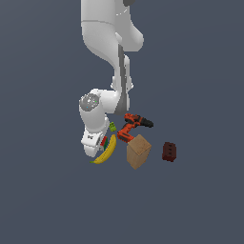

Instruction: Pick up a designated object from a clutter of objects.

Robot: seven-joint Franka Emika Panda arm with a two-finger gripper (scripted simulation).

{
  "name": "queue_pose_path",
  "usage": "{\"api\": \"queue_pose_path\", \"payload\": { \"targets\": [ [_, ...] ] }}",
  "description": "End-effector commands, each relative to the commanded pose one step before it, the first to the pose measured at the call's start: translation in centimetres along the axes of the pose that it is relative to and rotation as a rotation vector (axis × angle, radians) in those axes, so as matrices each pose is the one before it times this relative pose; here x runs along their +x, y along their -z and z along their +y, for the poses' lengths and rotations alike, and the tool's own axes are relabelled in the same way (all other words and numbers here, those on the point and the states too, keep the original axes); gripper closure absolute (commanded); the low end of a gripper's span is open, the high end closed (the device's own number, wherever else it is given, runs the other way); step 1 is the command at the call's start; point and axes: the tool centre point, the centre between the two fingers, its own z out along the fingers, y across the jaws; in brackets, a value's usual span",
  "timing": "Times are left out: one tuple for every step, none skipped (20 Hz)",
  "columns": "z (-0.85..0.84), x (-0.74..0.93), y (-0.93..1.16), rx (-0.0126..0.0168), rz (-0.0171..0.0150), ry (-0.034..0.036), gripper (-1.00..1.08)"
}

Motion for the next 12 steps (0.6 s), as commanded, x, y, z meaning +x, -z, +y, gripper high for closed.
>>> {"api": "queue_pose_path", "payload": {
  "targets": [
    [-0.018,0.099,0.316,-0.00145,0.00013,0.00023,1.08],
    [-0.054,0.064,0.199,0.00000,0.00000,0.00000,1.08],
    [-0.065,0.078,0.243,0.00000,0.00000,0.00000,1.08],
    [-0.077,0.092,0.288,0.00000,0.00000,0.00000,1.08],
    [-0.089,0.106,0.333,0.00000,0.00000,0.00000,1.08],
    [-0.101,0.121,0.378,0.00000,0.00000,0.00000,1.08],
    [-0.113,0.135,0.423,0.00000,0.00000,0.00000,1.08],
    [-0.125,0.149,0.469,0.00000,0.00000,0.00000,1.08],
    [-0.137,0.164,0.515,0.00000,0.00000,0.00000,1.08],
    [-0.149,0.178,0.562,0.00000,0.00000,0.00000,1.08],
    [-0.161,0.193,0.609,0.00000,0.00000,0.00000,1.08],
    [-0.173,0.208,0.658,0.00000,0.00000,0.00000,1.08]
  ]
}}
